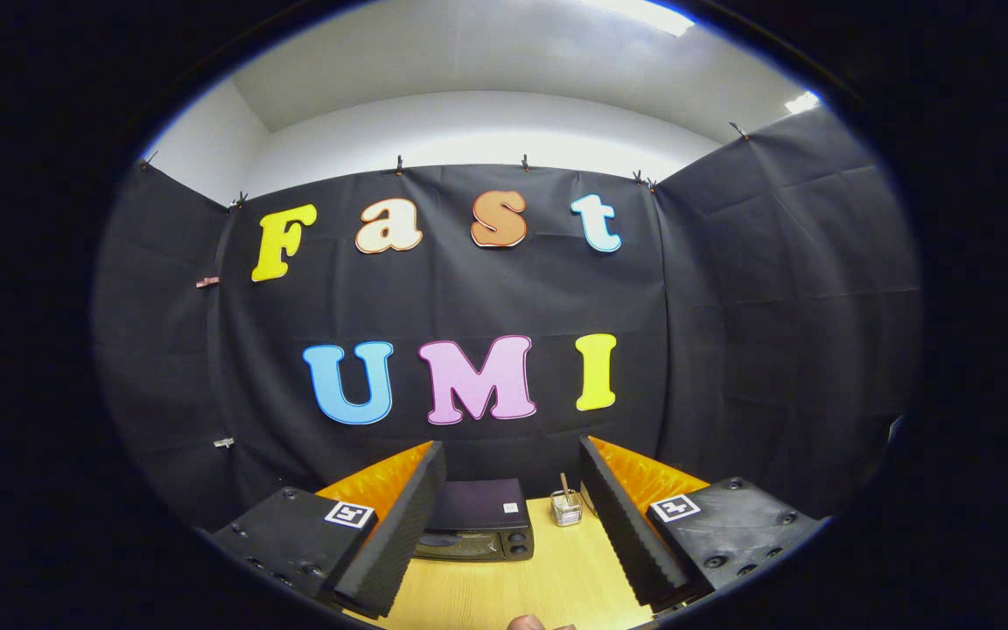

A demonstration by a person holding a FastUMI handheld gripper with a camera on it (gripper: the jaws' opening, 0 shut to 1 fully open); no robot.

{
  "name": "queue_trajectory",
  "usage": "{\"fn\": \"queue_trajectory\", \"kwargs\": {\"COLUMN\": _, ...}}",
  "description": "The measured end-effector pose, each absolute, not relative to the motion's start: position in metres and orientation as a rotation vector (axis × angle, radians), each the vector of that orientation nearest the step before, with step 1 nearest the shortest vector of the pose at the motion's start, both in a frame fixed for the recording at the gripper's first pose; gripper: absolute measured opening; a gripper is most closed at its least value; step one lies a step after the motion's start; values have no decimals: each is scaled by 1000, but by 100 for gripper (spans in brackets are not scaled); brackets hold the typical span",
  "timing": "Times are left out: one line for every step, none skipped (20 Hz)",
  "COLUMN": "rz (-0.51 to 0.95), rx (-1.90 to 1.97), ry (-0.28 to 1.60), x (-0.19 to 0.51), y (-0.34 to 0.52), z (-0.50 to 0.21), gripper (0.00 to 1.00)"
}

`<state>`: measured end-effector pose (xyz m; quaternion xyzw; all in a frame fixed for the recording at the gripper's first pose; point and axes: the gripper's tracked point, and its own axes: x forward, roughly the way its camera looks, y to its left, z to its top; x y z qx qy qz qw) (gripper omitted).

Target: Open the toaster oven, put the food inside, and close the toaster oven door.

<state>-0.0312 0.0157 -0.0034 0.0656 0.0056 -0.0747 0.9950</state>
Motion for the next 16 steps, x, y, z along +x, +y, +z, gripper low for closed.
{"fn": "queue_trajectory", "kwargs": {"rz": -148, "rx": 134, "ry": 14, "x": -31, "y": 17, "z": -5, "gripper": 99}}
{"fn": "queue_trajectory", "kwargs": {"rz": -147, "rx": 134, "ry": 19, "x": -30, "y": 16, "z": -7, "gripper": 99}}
{"fn": "queue_trajectory", "kwargs": {"rz": -145, "rx": 136, "ry": 22, "x": -31, "y": 17, "z": -10, "gripper": 99}}
{"fn": "queue_trajectory", "kwargs": {"rz": -146, "rx": 139, "ry": 27, "x": -32, "y": 16, "z": -10, "gripper": 99}}
{"fn": "queue_trajectory", "kwargs": {"rz": -147, "rx": 145, "ry": 29, "x": -31, "y": 16, "z": -11, "gripper": 99}}
{"fn": "queue_trajectory", "kwargs": {"rz": -146, "rx": 148, "ry": 28, "x": -32, "y": 17, "z": -11, "gripper": 99}}
{"fn": "queue_trajectory", "kwargs": {"rz": -149, "rx": 148, "ry": 26, "x": -31, "y": 16, "z": -11, "gripper": 99}}
{"fn": "queue_trajectory", "kwargs": {"rz": -150, "rx": 145, "ry": 22, "x": -31, "y": 15, "z": -10, "gripper": 99}}
{"fn": "queue_trajectory", "kwargs": {"rz": -151, "rx": 143, "ry": 22, "x": -31, "y": 15, "z": -10, "gripper": 99}}
{"fn": "queue_trajectory", "kwargs": {"rz": -152, "rx": 143, "ry": 22, "x": -31, "y": 15, "z": -9, "gripper": 99}}
{"fn": "queue_trajectory", "kwargs": {"rz": -151, "rx": 144, "ry": 21, "x": -31, "y": 15, "z": -9, "gripper": 99}}
{"fn": "queue_trajectory", "kwargs": {"rz": -151, "rx": 144, "ry": 21, "x": -31, "y": 16, "z": -9, "gripper": 99}}
{"fn": "queue_trajectory", "kwargs": {"rz": -150, "rx": 143, "ry": 22, "x": -30, "y": 17, "z": -10, "gripper": 99}}
{"fn": "queue_trajectory", "kwargs": {"rz": -150, "rx": 140, "ry": 23, "x": -31, "y": 16, "z": -11, "gripper": 99}}
{"fn": "queue_trajectory", "kwargs": {"rz": -148, "rx": 139, "ry": 23, "x": -31, "y": 18, "z": -12, "gripper": 99}}
{"fn": "queue_trajectory", "kwargs": {"rz": -146, "rx": 139, "ry": 24, "x": -30, "y": 19, "z": -11, "gripper": 99}}
